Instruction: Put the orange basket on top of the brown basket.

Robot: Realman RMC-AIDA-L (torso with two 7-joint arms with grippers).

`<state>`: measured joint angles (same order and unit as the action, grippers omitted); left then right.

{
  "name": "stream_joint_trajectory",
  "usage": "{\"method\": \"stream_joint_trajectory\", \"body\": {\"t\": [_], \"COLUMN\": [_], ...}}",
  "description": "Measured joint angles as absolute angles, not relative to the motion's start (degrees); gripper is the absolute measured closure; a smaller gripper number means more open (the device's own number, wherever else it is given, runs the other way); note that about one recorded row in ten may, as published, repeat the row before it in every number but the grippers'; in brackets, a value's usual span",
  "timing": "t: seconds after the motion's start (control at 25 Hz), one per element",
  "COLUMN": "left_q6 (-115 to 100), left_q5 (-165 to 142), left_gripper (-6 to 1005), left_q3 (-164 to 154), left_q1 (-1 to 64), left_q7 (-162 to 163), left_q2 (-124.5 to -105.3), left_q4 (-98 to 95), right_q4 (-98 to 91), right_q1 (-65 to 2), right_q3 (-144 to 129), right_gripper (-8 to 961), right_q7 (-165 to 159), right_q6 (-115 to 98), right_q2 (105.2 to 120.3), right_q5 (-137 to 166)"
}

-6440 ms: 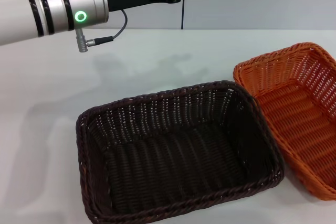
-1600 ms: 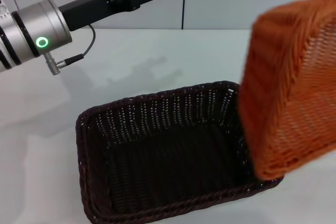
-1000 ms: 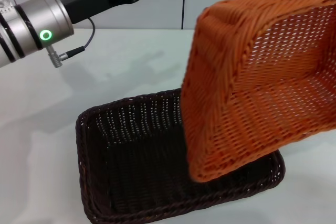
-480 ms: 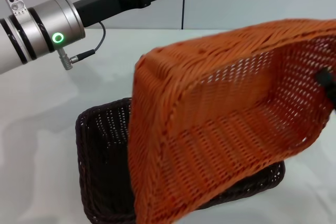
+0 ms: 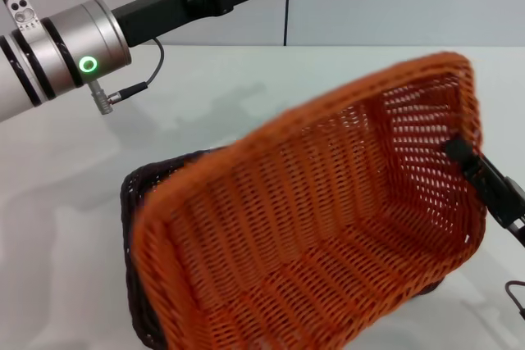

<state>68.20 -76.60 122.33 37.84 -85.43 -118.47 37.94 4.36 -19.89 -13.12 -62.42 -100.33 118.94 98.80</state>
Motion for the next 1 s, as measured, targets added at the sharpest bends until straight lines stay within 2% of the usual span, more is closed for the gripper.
{"method": "stream_joint_trajectory", "body": {"t": [0.24,0.44,0.56,0.76,1.0], "left_q6": [68.31,68.33,68.5,69.29,69.63], "left_q5": [-76.07,-75.98,-75.14,-73.2,-70.18], "left_gripper": [172,172,172,172,172], "left_q3": [122.34,122.34,122.34,122.61,122.9], "left_q1": [37.79,37.79,37.58,36.49,34.51], "left_q7": [-85.53,-85.55,-85.9,-87.26,-89.53], "left_q2": [-118.47,-118.47,-118.44,-118.29,-118.21], "left_q4": [37.95,37.96,37.97,38.11,38.53], "right_q4": [3.59,-2.36,-7.61,-19.46,-22.54], "right_q1": [-20.01,-19.85,-18.94,-17.03,-15.96], "right_q3": [-13.01,-11.86,-7.39,1.16,6.71], "right_gripper": [650,455,408,408,408], "right_q7": [-62.94,-66.04,-66.48,-66.49,-62.82], "right_q6": [-101.23,-103.44,-106.19,-107.7,-102.78], "right_q2": [118.7,118.66,118.66,118.24,117.2], "right_q5": [98.79,98.29,97.54,90.85,80.93]}}
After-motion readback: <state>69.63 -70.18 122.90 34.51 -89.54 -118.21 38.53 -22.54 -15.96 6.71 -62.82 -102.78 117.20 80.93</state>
